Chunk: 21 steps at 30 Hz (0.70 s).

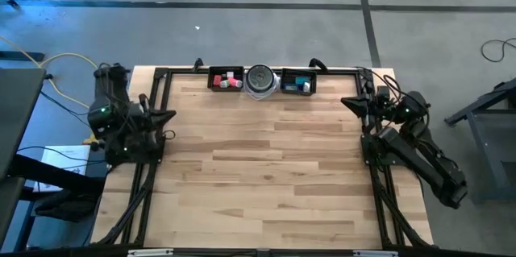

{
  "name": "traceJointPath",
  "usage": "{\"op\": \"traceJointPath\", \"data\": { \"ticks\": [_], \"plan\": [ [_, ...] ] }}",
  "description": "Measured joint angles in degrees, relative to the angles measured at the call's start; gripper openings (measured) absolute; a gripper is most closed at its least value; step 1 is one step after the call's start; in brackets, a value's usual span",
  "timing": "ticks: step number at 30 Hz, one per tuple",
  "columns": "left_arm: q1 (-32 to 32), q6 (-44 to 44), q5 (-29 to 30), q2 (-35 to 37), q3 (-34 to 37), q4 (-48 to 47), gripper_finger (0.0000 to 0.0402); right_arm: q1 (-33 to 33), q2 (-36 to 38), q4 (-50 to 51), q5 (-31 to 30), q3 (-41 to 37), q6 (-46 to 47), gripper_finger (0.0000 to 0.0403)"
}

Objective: Pick & Place Office items
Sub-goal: Return to Home Position

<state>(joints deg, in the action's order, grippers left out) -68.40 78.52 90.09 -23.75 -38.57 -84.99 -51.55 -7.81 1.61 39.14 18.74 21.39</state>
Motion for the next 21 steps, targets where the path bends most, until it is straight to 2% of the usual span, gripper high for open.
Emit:
{"op": "traceJointPath", "data": {
  "ticks": [7, 11, 17, 21],
  "plan": [
    [-12.5, -1.0, 0.0, 0.5, 0.0, -2.7, 0.0001, 0.0, -0.4, 0.0, -0.2, 0.0, 0.0, 0.0002],
    [-11.5, 0.5, -0.2, 0.6, 0.0, -3.4, 0.0, 0.0, -0.4, 0.0, -0.2, 0.0, 0.1, 0.0002],
    [-6.8, 3.6, -0.2, 1.1, 0.0, -2.7, 0.0, 0.0, -0.4, 0.0, -0.2, 0.0, 0.8, 0.0002],
    [-7.0, 0.3, -0.1, 1.1, 0.0, 1.2, 0.0, 0.0, -0.4, 0.0, -0.1, 0.0, 0.5, 0.0002]
  ]
}}
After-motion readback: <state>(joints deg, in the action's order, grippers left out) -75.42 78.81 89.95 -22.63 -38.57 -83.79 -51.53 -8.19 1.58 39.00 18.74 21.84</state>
